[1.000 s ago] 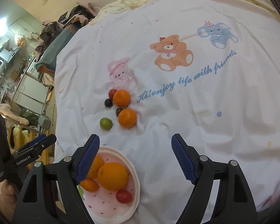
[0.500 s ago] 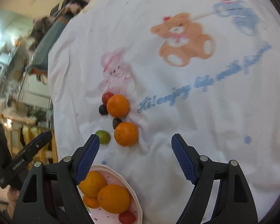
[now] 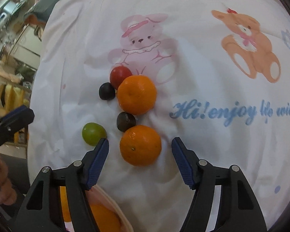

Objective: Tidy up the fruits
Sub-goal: 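Grasp a mandarin with the right gripper while the left grasps a dark plum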

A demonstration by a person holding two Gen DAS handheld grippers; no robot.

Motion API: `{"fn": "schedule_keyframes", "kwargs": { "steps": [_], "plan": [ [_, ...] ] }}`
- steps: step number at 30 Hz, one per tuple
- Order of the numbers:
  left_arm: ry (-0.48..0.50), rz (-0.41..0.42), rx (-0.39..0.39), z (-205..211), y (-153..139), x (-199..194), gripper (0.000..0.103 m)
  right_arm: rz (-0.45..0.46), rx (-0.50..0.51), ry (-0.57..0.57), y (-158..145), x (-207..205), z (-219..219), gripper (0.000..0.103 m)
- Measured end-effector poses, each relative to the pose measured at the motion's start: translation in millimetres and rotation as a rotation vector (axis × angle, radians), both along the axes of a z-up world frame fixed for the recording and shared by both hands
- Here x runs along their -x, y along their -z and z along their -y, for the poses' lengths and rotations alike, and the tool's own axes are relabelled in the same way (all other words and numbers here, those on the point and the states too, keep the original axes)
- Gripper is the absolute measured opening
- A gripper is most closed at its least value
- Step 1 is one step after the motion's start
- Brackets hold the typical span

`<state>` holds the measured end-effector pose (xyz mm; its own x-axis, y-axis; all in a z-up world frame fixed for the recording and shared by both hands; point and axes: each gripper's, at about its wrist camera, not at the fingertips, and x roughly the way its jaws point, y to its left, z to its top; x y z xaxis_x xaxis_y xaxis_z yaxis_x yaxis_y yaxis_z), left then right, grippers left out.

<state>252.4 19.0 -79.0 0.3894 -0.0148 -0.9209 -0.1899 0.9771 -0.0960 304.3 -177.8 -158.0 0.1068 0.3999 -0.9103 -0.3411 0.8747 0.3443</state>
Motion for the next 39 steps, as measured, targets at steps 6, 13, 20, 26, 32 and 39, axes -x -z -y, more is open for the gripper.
{"fn": "schedule_keyframes", "kwargs": {
  "steps": [6, 13, 20, 26, 32, 39],
  "plan": [
    [-0.002, -0.005, -0.016, -0.4, 3.4, -0.5, 0.078, 0.023, 0.028, -0.032, 0.1, 0.4, -5.2, 0.046],
    [0.060, -0.030, -0.014, 7.3, 6.4, -4.7, 0.078, 0.000, -0.027, -0.009, -12.2, 5.4, 8.3, 0.045],
    [0.127, -0.076, 0.028, 29.1, 17.3, -32.6, 0.078, 0.035, -0.105, 0.080, -47.2, 15.4, 42.4, 0.045],
    [0.217, -0.093, 0.044, 57.6, 36.9, -53.8, 0.056, 0.022, -0.173, 0.174, -66.6, 20.0, 82.2, 0.045],
    [0.277, -0.107, 0.013, 75.4, 55.5, -71.1, 0.039, 0.015, -0.189, 0.244, -69.2, 32.4, 105.4, 0.045],
    [0.325, -0.099, -0.022, 86.5, 64.9, -80.7, 0.019, 0.005, -0.181, 0.261, -64.1, 34.0, 107.2, 0.045]
  ]
}}
